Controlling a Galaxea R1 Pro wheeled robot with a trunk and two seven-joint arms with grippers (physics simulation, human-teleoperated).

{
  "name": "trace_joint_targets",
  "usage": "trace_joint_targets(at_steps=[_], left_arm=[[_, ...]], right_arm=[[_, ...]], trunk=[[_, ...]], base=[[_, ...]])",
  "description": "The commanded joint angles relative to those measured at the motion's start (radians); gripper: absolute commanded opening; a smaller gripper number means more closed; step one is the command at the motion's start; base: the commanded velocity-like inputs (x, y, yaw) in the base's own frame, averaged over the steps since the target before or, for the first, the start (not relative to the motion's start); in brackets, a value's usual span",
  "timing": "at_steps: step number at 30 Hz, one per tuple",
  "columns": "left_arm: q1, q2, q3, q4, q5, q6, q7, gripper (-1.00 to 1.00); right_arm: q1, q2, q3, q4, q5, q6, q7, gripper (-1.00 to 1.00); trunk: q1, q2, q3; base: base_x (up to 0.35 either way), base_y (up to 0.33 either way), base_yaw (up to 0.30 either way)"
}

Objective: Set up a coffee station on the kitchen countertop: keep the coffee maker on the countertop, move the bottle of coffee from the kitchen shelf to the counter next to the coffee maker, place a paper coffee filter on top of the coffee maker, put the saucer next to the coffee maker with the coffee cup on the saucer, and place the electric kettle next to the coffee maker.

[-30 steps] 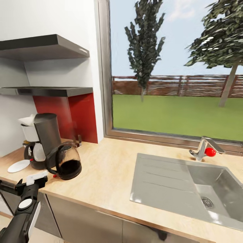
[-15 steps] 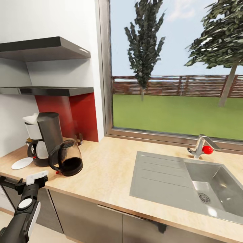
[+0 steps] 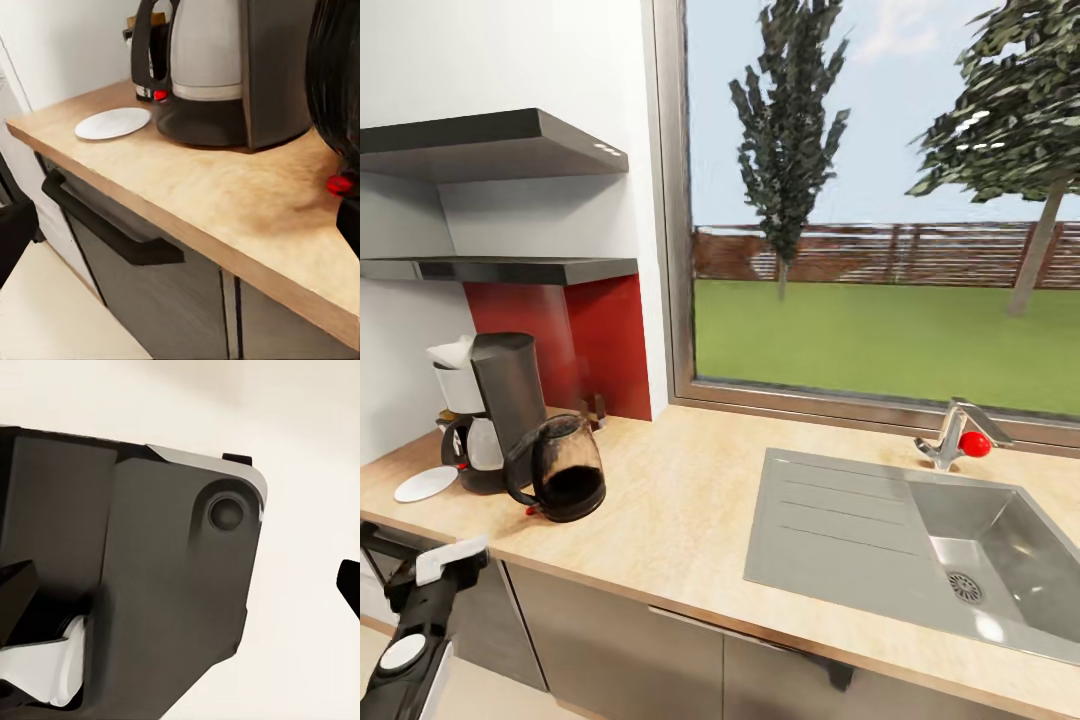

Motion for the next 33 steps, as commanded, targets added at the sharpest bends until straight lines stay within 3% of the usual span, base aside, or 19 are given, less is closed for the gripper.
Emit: trace_joint_targets(at_steps=[1, 4, 5, 7, 10, 12, 14, 17, 19, 21, 23, 24, 26, 27, 29, 33], left_arm=[[0.024, 0.002, 0.028, 0.004, 0.004, -0.060, -0.017, 1.00], [0.079, 0.003, 0.110, 0.010, 0.031, -0.169, -0.090, 1.00], [0.090, 0.003, 0.126, 0.011, 0.034, -0.181, -0.108, 1.00], [0.134, 0.002, 0.196, 0.013, 0.043, -0.215, -0.182, 1.00], [0.171, -0.001, 0.284, 0.014, 0.048, -0.231, -0.247, 1.00], [0.192, -0.007, 0.369, 0.017, 0.049, -0.236, -0.309, 1.00], [0.200, -0.009, 0.421, 0.033, 0.048, -0.236, -0.359, 1.00], [0.206, -0.007, 0.467, 0.080, 0.041, -0.230, -0.429, 1.00], [0.213, -0.004, 0.487, 0.155, 0.022, -0.228, -0.473, 1.00], [0.220, -0.002, 0.493, 0.221, -0.017, -0.227, -0.488, 1.00], [0.226, -0.002, 0.496, 0.312, -0.106, -0.226, -0.496, 1.00], [0.226, -0.002, 0.497, 0.334, -0.133, -0.226, -0.497, 1.00], [0.228, -0.002, 0.499, 0.416, -0.244, -0.225, -0.495, 1.00], [0.228, -0.003, 0.499, 0.435, -0.270, -0.225, -0.492, 1.00], [0.229, -0.005, 0.500, 0.502, -0.358, -0.224, -0.464, 1.00], [0.229, -0.007, 0.499, 0.609, -0.444, -0.223, -0.380, 1.00]], right_arm=[[0.000, 0.000, 0.008, 0.000, -0.011, -0.002, 0.003, 1.00], [0.000, 0.000, 0.007, -0.002, -0.011, -0.003, 0.002, 1.00], [0.000, 0.000, 0.007, -0.002, -0.011, -0.003, 0.002, 1.00], [0.000, 0.000, 0.006, -0.003, -0.011, -0.003, 0.002, 1.00], [0.000, 0.000, 0.005, -0.004, -0.011, -0.004, 0.002, 1.00], [0.000, 0.001, 0.005, -0.005, -0.011, -0.005, 0.002, 1.00], [0.000, 0.001, 0.004, -0.007, -0.011, -0.005, 0.002, 1.00], [0.000, 0.001, 0.004, -0.008, -0.012, -0.006, 0.002, 1.00], [0.000, 0.002, 0.003, -0.014, -0.012, -0.007, 0.002, 1.00], [0.000, 0.002, 0.003, -0.025, -0.012, -0.009, 0.002, 1.00], [0.000, 0.001, 0.002, -0.041, -0.012, -0.010, 0.002, 1.00], [0.000, 0.001, 0.002, -0.043, -0.012, -0.010, 0.002, 1.00], [0.000, 0.001, 0.001, -0.055, -0.013, -0.011, 0.002, 1.00], [0.000, 0.001, 0.001, -0.058, -0.013, -0.011, 0.002, 1.00], [0.000, 0.001, 0.001, -0.065, -0.012, -0.012, 0.001, 1.00], [-0.001, 0.000, 0.001, -0.069, -0.013, -0.013, 0.000, 1.00]], trunk=[[0.000, 0.000, 0.000], [0.000, 0.000, 0.000], [0.000, 0.000, 0.000], [0.000, 0.000, 0.000], [0.000, 0.000, 0.000], [0.000, 0.000, 0.000], [0.000, 0.000, 0.000], [0.000, 0.000, 0.000], [0.000, 0.000, 0.000], [0.000, 0.000, 0.000], [0.000, 0.000, 0.000], [0.000, 0.000, 0.000], [0.000, 0.000, 0.000], [0.000, 0.000, 0.000], [0.000, 0.000, 0.000], [0.000, 0.000, 0.000]], base=[[0.000, 0.000, 0.000], [0.000, 0.000, 0.000], [0.000, 0.000, 0.000], [0.000, 0.000, 0.000], [0.000, 0.000, 0.000], [0.000, 0.000, 0.000], [0.000, 0.000, 0.000], [0.000, 0.000, 0.000], [0.000, 0.000, 0.000], [0.000, 0.000, 0.000], [0.000, 0.000, 0.000], [0.000, 0.000, 0.000], [0.000, 0.000, 0.000], [0.000, 0.000, 0.000], [0.000, 0.000, 0.000], [0.000, 0.000, 0.000]])
